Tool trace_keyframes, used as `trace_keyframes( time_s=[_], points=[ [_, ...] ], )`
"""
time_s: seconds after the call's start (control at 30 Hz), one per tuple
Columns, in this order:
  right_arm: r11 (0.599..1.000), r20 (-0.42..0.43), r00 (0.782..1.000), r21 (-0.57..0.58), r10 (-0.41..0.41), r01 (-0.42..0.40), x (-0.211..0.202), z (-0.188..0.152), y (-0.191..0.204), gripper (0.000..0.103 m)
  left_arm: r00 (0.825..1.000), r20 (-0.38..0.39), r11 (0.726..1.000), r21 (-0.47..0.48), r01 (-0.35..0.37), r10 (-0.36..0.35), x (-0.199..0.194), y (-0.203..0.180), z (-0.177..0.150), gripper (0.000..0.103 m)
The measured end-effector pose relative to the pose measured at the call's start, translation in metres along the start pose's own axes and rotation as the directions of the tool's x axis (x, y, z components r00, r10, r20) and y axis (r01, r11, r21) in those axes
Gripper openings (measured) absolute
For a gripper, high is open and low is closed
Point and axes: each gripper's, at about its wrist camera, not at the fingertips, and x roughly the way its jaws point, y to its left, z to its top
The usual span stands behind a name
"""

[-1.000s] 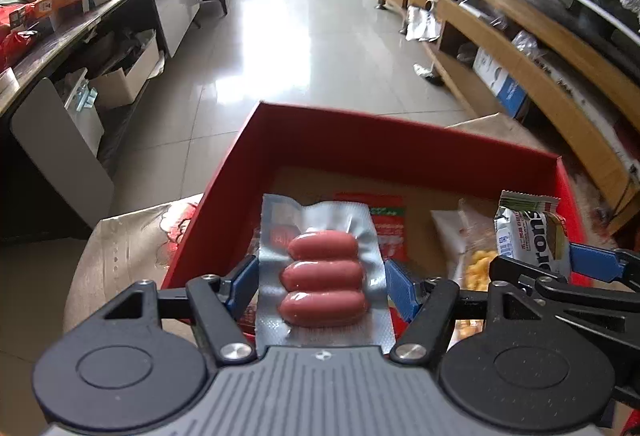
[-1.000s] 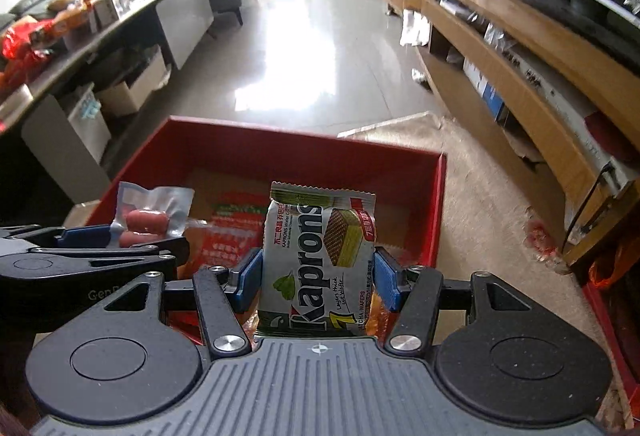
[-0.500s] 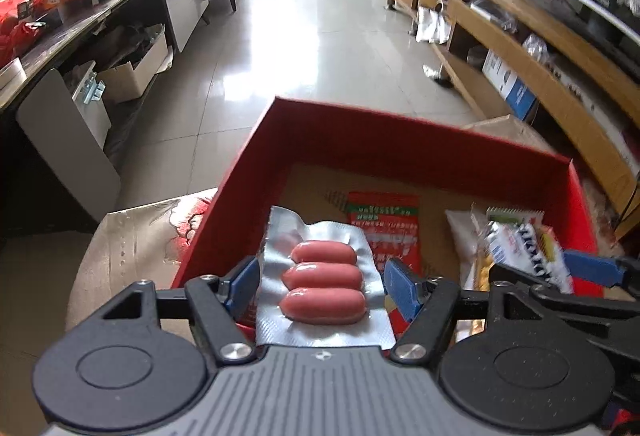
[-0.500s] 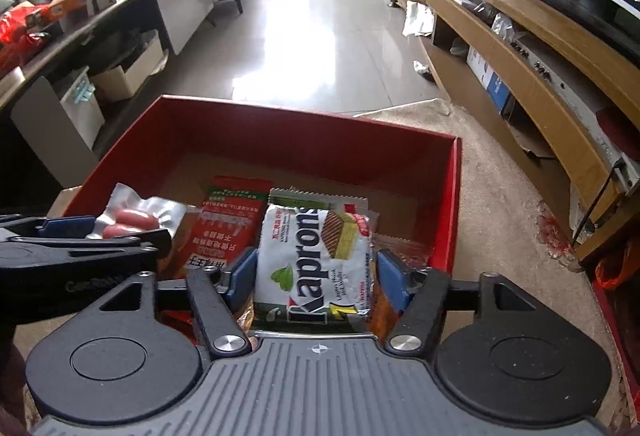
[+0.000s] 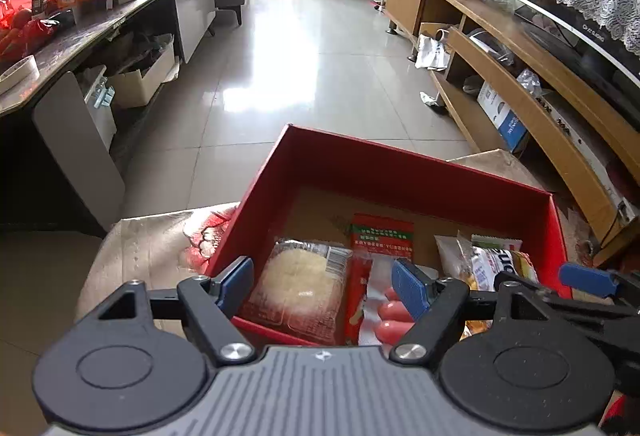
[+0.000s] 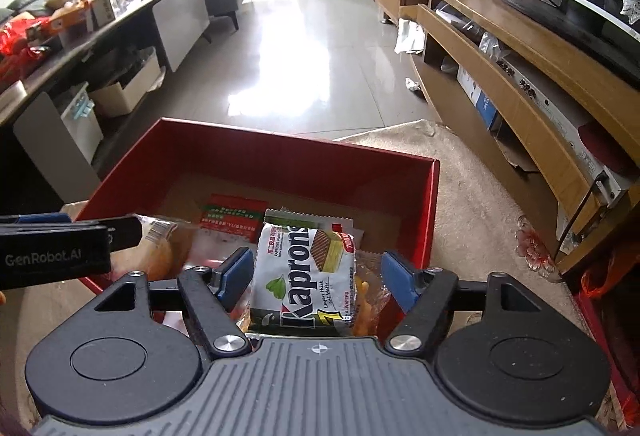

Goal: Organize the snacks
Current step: 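Lower both snacks into the box and open both grippers, then move the left gripper to the red Trolli bag while the right moves to the blue pouch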

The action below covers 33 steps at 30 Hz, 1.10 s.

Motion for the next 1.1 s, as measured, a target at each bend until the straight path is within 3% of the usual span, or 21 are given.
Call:
trace_keyframes(
  time_s=[0.33,0.67,0.9,1.1],
  points=[
    [0.999,0.020,0.999,0.048,-0.027,0.026,-0.028,-0.015,-0.017,0.077,0.997,-0.026,0.996,0.035,0.079,-0.078,-0.021,-0.019,-0.021,0.075],
    [0.986,-0.007,0.996,0.140,-0.091,0.091,-0.066,-0.053,-0.058,0.077,0.975,-0.117,0.973,0.116,0.200,-0.187,-0.033,-0.061,-0.060,0.075],
    [0.981,-0.065,0.991,0.145,-0.117,0.126,-0.078,-0.082,-0.080,0.077,0.951,-0.222,0.962,0.121,0.246,-0.215,-0.017,-0.089,-0.088,0.075],
    [0.976,-0.083,0.990,0.179,-0.112,0.125,-0.078,-0.084,-0.100,0.078,0.953,-0.224,0.968,0.097,0.231,-0.205,-0.004,-0.116,-0.093,0.075]
  ],
)
